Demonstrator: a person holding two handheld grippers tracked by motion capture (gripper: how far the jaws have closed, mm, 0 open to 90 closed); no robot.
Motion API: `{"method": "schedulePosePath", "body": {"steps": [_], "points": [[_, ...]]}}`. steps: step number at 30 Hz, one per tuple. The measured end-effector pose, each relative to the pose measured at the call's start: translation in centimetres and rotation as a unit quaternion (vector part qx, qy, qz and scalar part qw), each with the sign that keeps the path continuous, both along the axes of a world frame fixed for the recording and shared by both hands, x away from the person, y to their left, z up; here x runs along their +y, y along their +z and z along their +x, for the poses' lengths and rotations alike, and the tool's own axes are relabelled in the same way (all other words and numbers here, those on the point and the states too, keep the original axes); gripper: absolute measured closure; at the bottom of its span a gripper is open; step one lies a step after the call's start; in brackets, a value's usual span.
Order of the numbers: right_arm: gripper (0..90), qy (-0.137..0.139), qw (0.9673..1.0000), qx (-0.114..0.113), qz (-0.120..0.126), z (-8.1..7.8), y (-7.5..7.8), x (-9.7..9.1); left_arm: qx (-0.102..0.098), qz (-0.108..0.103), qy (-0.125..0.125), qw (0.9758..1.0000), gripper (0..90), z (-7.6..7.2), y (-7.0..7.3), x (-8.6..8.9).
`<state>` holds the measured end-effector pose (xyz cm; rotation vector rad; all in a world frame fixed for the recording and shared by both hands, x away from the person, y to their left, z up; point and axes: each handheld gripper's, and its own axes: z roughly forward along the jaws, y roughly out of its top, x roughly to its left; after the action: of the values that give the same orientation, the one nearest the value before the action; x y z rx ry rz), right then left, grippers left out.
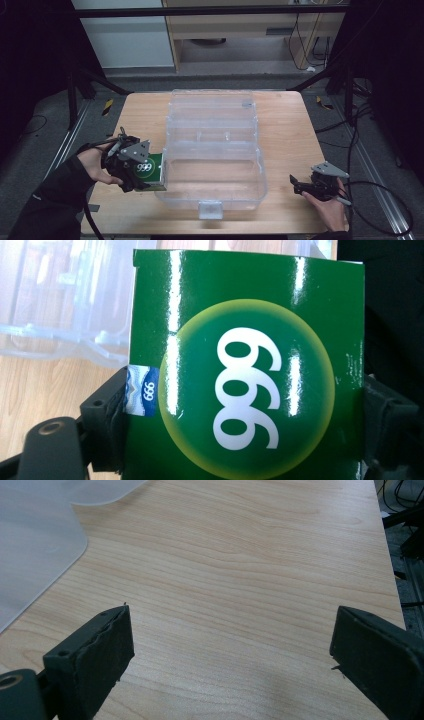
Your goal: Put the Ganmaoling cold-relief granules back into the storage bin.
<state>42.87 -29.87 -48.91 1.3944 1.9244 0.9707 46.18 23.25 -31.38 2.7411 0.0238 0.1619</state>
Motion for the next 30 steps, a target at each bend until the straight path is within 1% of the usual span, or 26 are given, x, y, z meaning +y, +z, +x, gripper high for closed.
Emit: {"method": "schedulePosePath", "body": {"steps": [2,5,6,7,9,13,17,20,24,26,30], "points": [[4.2,0.000,1.0000,0.001,0.002,0.0,0.0,0.0,0.000,-0.001,-0.007,1.0000,14.7,0.3,-0.1,-0.9],[4.2,0.000,1.0000,0.001,0.000,0.0,0.0,0.0,0.001,-0.004,-0.011,0.9999,14.7,0.4,-0.2,-1.4],[4.2,0.000,1.0000,0.000,0.001,0.0,0.0,0.0,0.000,0.001,-0.016,0.9999,14.7,0.6,-0.2,-2.0],[4.2,0.000,1.0000,0.000,0.001,0.0,0.0,0.0,0.000,0.001,-0.016,0.9999,14.7,0.6,-0.2,-2.0],[4.2,0.001,1.0000,0.000,0.000,0.0,0.0,0.0,0.001,0.003,-0.019,0.9998,14.7,0.8,-0.4,-2.6],[4.2,0.001,1.0000,0.000,0.001,0.0,0.0,0.0,0.001,0.007,-0.023,0.9997,14.7,1.0,-0.4,-3.2],[4.2,0.002,1.0000,0.000,0.000,0.0,0.0,0.0,0.001,0.004,-0.027,0.9996,14.7,1.2,-0.6,-3.8],[4.2,0.002,1.0000,0.001,0.000,0.0,0.0,0.1,0.001,0.009,-0.029,0.9995,14.7,1.3,-0.8,-4.3],[4.2,0.002,1.0000,0.001,0.000,0.0,0.0,0.1,0.004,0.009,-0.034,0.9994,14.7,1.4,-1.2,-4.8],[4.2,0.002,1.0000,0.001,0.000,0.0,0.0,0.1,0.005,0.015,-0.037,0.9992,14.7,1.5,-1.7,-5.1],[4.2,0.004,1.0000,0.001,-0.001,0.0,0.0,0.1,0.007,0.021,-0.036,0.9991,14.8,1.7,-2.1,-5.4]]}}
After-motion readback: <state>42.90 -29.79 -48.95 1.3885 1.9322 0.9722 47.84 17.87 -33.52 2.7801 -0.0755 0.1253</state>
